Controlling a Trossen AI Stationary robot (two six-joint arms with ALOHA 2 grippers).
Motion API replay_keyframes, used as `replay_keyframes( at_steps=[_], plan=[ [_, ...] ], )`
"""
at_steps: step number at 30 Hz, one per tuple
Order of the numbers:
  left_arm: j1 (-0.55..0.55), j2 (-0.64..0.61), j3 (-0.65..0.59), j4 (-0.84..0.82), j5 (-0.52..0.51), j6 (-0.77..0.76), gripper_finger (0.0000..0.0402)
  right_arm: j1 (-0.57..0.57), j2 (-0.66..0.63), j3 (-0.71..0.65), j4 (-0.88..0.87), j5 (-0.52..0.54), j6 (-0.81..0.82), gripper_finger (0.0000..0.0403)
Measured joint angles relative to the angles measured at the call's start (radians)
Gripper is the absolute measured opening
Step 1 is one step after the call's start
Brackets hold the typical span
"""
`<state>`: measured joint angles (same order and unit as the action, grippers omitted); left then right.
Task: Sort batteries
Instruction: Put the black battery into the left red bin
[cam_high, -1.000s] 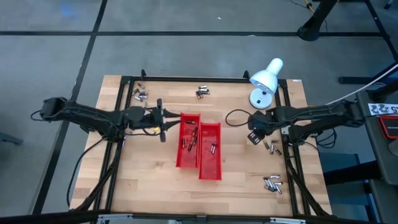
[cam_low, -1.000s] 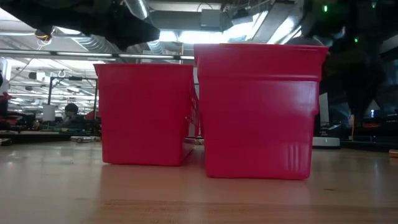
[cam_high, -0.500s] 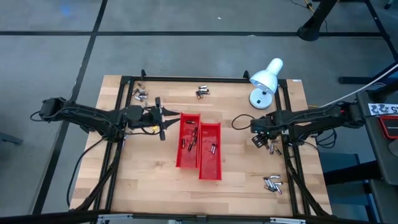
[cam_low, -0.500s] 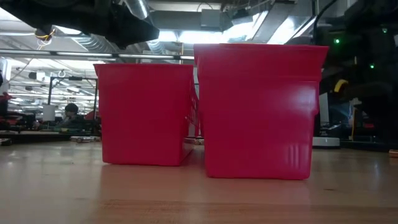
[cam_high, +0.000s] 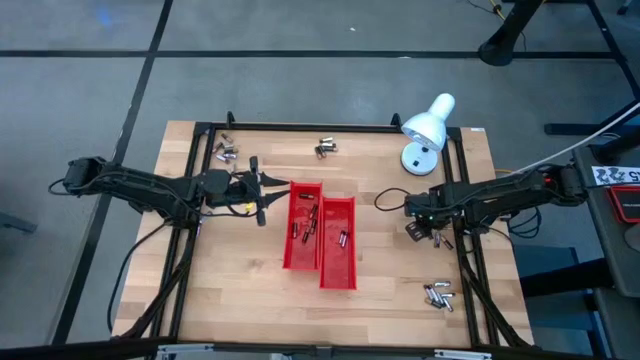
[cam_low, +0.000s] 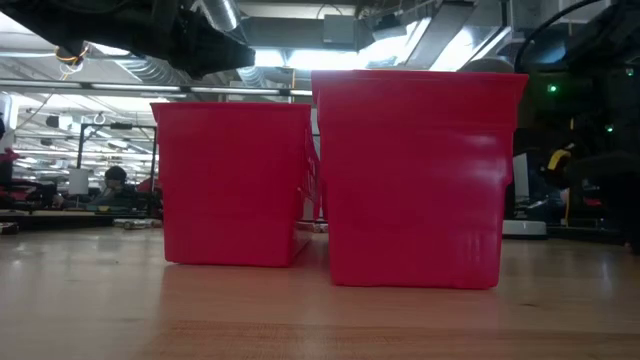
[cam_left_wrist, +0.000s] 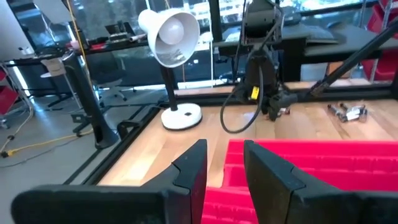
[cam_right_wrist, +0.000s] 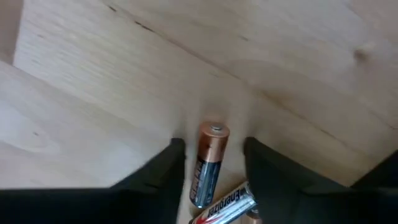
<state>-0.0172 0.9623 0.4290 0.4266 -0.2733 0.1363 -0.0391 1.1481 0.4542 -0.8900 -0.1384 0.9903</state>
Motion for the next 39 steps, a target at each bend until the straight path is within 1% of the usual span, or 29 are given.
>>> replay_keyframes(
  at_steps=[4,5,7,9,13,15,17,19,21,22,25,29,33,36,39],
  plan=[
    [0.02,0.001,0.0,-0.037,0.0,0.003,0.0095,0.0,0.001,0.0,0.012,0.004,-0.017,0.005],
    [0.026,0.001,0.0,-0.04,0.0,0.004,0.0095,0.0,0.0,0.0,0.015,0.006,-0.027,0.0033],
    [0.034,0.001,-0.001,-0.04,0.0,0.004,0.0095,0.0,0.0,-0.001,0.023,0.008,-0.034,0.0032],
    [0.04,0.0,-0.025,-0.001,0.0,0.006,0.0095,0.0,0.0,0.002,0.03,-0.001,-0.036,0.0034],
    [0.071,0.001,-0.12,0.16,0.0,0.023,0.0095,0.014,0.003,0.066,0.043,0.002,-0.064,0.0036],
    [0.097,0.0,-0.157,0.227,0.0,0.004,0.0095,0.038,0.002,0.119,0.048,0.032,-0.084,0.0036],
    [0.119,0.0,-0.169,0.227,-0.001,-0.017,0.0095,0.067,0.003,0.182,0.033,0.063,-0.088,0.0036],
    [0.131,0.0,-0.171,0.219,0.008,-0.027,0.0095,0.102,0.002,0.254,0.059,0.12,-0.092,0.0036],
    [0.139,0.001,-0.171,0.205,0.043,-0.029,0.0095,0.139,0.002,0.317,0.08,0.183,-0.111,0.0036],
    [0.143,0.002,-0.171,0.195,0.068,-0.029,0.0095,0.156,0.002,0.345,0.114,0.214,-0.127,0.0036],
    [0.151,0.002,-0.171,0.182,0.142,-0.021,0.0095,0.201,0.002,0.408,0.299,0.317,-0.21,0.0036],
    [0.151,0.002,-0.171,0.184,0.151,-0.02,0.0095,0.223,0.023,0.421,0.585,0.406,-0.364,0.0036],
    [0.151,0.002,-0.171,0.185,0.151,-0.02,0.0095,0.205,0.121,0.421,0.777,0.41,-0.49,0.0036],
    [0.151,0.002,-0.171,0.186,0.151,-0.025,0.0095,0.176,0.224,0.422,0.911,0.36,-0.549,0.0035],
    [0.151,0.002,-0.171,0.174,0.151,-0.026,0.0095,0.148,0.338,0.467,0.964,0.32,-0.603,0.0035]
  ],
)
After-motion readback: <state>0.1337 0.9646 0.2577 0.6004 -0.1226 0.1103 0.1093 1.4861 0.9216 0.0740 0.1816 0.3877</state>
